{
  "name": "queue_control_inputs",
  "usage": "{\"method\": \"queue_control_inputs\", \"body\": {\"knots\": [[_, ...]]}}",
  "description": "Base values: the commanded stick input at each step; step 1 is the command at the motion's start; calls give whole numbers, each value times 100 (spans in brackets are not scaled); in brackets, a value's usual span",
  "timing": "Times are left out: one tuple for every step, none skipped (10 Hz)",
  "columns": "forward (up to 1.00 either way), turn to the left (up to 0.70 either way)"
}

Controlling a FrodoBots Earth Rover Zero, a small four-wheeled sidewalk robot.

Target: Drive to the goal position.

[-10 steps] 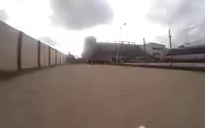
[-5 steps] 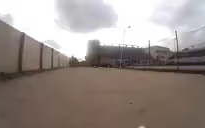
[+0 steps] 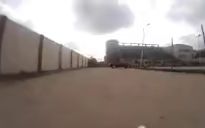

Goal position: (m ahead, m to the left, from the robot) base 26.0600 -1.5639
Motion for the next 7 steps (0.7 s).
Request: {"method": "queue_control_inputs", "body": {"knots": [[70, 0], [70, 0], [70, 0], [70, 0], [70, 0], [70, 0], [70, 0]]}}
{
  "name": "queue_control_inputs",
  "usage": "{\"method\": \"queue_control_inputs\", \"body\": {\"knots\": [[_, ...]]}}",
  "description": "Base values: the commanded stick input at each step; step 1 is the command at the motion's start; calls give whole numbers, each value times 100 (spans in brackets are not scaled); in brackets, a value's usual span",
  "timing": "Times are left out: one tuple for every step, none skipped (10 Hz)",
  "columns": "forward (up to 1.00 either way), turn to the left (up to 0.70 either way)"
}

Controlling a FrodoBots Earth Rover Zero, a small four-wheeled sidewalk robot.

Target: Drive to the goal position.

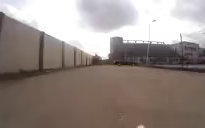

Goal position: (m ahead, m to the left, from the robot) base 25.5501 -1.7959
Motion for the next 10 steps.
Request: {"method": "queue_control_inputs", "body": {"knots": [[70, 0], [70, 0], [70, 0], [70, 0], [70, 0], [70, 0], [70, 0], [70, 0], [70, 0], [70, 0]]}}
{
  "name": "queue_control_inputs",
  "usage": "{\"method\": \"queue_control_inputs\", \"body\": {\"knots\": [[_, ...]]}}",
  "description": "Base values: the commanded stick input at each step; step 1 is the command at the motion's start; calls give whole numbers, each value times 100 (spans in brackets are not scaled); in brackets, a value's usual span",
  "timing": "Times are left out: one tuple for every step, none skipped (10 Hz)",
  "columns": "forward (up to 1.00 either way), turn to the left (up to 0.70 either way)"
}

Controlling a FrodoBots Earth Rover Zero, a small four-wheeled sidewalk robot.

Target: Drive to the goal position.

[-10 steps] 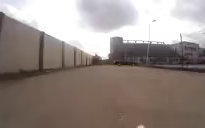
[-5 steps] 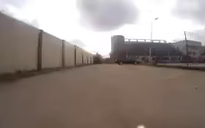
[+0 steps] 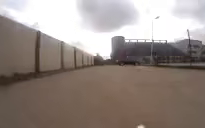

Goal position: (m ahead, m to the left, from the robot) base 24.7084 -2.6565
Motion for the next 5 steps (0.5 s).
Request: {"method": "queue_control_inputs", "body": {"knots": [[70, 0], [70, 0], [70, 0], [70, 0], [70, 0]]}}
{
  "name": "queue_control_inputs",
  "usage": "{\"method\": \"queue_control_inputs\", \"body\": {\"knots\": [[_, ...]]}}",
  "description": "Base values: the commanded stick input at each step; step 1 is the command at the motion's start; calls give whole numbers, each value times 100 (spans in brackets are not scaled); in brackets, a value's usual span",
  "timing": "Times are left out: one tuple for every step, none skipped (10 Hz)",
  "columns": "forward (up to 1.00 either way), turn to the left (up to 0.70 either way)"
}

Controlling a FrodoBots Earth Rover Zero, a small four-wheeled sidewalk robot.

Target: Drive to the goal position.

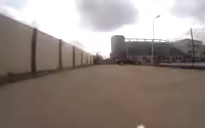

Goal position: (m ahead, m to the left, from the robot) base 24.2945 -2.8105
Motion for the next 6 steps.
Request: {"method": "queue_control_inputs", "body": {"knots": [[70, 0], [70, 0], [70, 0], [70, 0], [70, 0], [70, 0]]}}
